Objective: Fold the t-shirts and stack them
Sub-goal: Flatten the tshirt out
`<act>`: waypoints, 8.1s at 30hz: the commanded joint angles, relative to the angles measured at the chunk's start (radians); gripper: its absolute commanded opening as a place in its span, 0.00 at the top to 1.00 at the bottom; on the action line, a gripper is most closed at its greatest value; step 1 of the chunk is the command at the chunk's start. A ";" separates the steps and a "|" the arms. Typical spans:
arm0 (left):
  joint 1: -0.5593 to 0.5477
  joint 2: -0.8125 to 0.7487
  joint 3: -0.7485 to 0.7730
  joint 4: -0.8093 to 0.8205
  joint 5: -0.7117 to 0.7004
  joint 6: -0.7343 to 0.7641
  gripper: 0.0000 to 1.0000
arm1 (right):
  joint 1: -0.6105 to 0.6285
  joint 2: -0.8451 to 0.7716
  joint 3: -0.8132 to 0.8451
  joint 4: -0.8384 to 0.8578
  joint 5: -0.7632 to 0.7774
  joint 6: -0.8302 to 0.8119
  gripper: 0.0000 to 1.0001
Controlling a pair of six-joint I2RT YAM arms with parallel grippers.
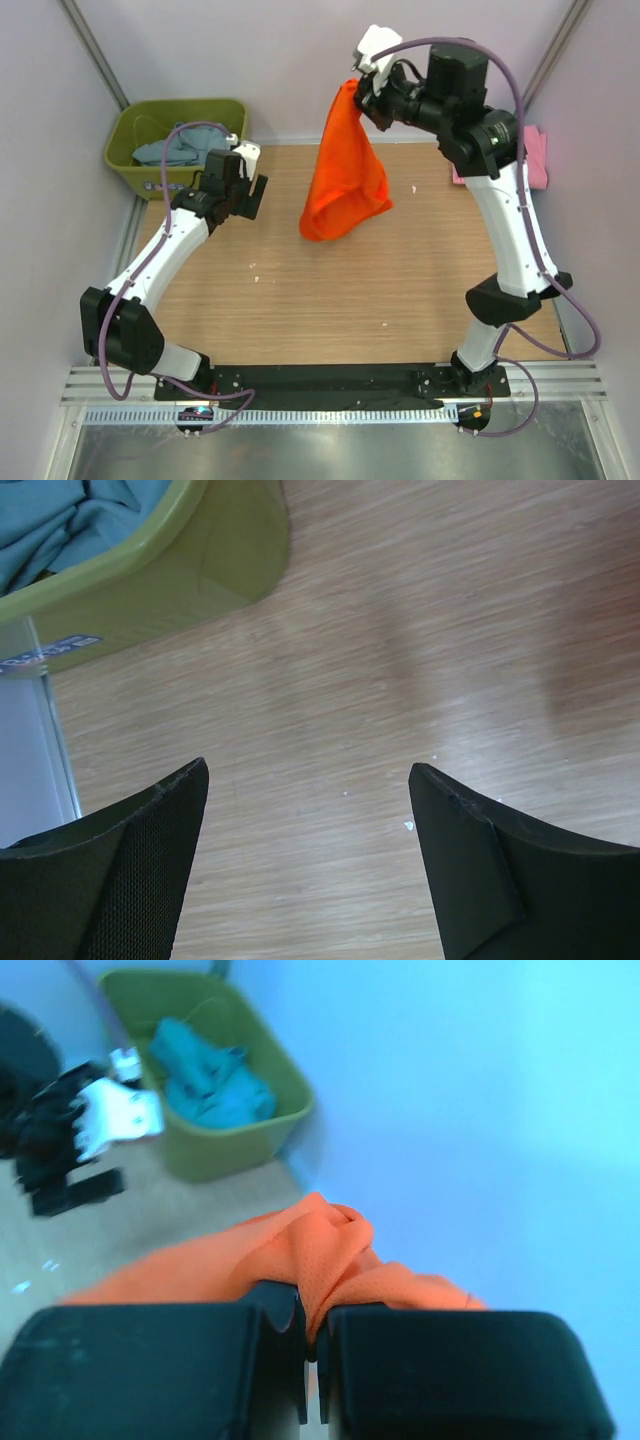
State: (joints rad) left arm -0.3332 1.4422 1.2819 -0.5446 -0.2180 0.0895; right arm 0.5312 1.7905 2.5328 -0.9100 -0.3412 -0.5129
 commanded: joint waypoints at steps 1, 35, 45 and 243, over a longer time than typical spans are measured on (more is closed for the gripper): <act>0.000 -0.046 0.002 0.063 -0.052 0.007 0.18 | -0.023 -0.072 -0.122 0.312 0.166 0.076 0.99; 0.091 -0.095 -0.087 -0.014 0.101 -0.129 0.19 | 0.033 0.118 -0.695 -0.061 -0.068 -0.161 0.33; 0.118 -0.144 -0.138 -0.014 0.085 -0.116 0.19 | 0.044 0.335 -0.606 0.072 -0.004 -0.187 0.37; 0.079 0.580 0.111 -0.250 0.730 -0.109 1.00 | 0.003 0.679 -0.278 -0.067 -0.145 -0.377 0.55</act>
State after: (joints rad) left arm -0.2485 2.0186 1.3666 -0.7979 0.4976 -0.0189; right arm 0.5320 2.4699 2.2566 -1.0122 -0.5060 -0.8867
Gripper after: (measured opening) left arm 0.005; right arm 0.436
